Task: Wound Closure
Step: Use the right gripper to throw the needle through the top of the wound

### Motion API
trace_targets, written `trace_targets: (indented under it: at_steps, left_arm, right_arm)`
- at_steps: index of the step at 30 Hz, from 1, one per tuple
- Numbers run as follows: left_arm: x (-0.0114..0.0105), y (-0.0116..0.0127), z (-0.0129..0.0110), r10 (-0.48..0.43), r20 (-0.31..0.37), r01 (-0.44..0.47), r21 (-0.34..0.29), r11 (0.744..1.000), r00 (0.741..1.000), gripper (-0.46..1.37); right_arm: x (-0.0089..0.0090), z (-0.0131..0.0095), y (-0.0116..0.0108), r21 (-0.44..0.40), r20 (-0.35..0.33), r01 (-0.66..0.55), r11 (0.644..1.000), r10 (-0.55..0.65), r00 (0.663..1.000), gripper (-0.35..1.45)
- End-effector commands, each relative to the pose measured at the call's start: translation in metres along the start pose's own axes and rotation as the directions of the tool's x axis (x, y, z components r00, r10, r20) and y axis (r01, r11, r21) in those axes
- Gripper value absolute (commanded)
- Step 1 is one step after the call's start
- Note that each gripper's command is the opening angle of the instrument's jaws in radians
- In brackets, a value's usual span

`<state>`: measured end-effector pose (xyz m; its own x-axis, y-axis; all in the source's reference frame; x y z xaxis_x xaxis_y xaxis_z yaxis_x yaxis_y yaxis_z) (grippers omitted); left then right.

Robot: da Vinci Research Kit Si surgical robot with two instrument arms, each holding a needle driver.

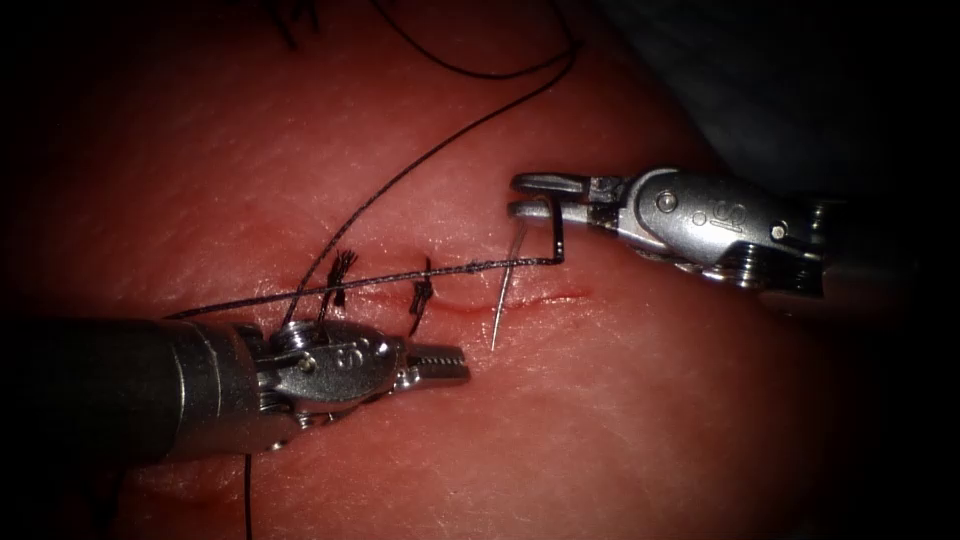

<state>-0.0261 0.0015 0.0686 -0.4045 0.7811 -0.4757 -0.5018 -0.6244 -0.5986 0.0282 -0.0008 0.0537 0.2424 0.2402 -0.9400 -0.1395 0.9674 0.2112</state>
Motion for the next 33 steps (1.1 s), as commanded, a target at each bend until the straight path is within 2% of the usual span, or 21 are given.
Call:
trace_targets:
  at_steps: [1, 10, 14, 28, 33]
  left_arm:
    - [0.0000, 0.0000, 0.0001, -0.004, -0.003, 0.004, -0.005, 1.000, 1.000, -0.12]
    - [-0.0002, 0.0002, 0.0003, -0.020, -0.004, 0.020, -0.003, 1.000, 1.000, -0.16]
    - [-0.0006, 0.0003, 0.0002, -0.018, -0.005, 0.018, -0.002, 1.000, 1.000, -0.03]
    - [-0.0012, 0.0005, 0.0005, -0.018, -0.007, 0.018, 0.002, 1.000, 1.000, -0.11]
    - [-0.0016, 0.0007, 0.0007, -0.015, -0.009, 0.015, 0.004, 1.000, 1.000, -0.08]
  right_arm:
    - [0.0001, 0.0000, 0.0001, -0.006, -0.001, 0.007, 1.000, -0.007, 1.000, -0.35]
    - [0.0008, -0.0002, 0.0000, 0.008, -0.017, 0.060, 0.998, -0.060, 0.998, -0.35]
    - [0.0013, -0.0004, 0.0001, 0.013, -0.018, 0.085, 0.996, -0.085, 0.996, -0.35]
    - [0.0024, -0.0009, 0.0005, 0.017, -0.036, 0.208, 0.978, -0.207, 0.978, -0.35]
    - [0.0029, -0.0010, 0.0002, 0.004, -0.079, 0.262, 0.965, -0.261, 0.962, -0.35]
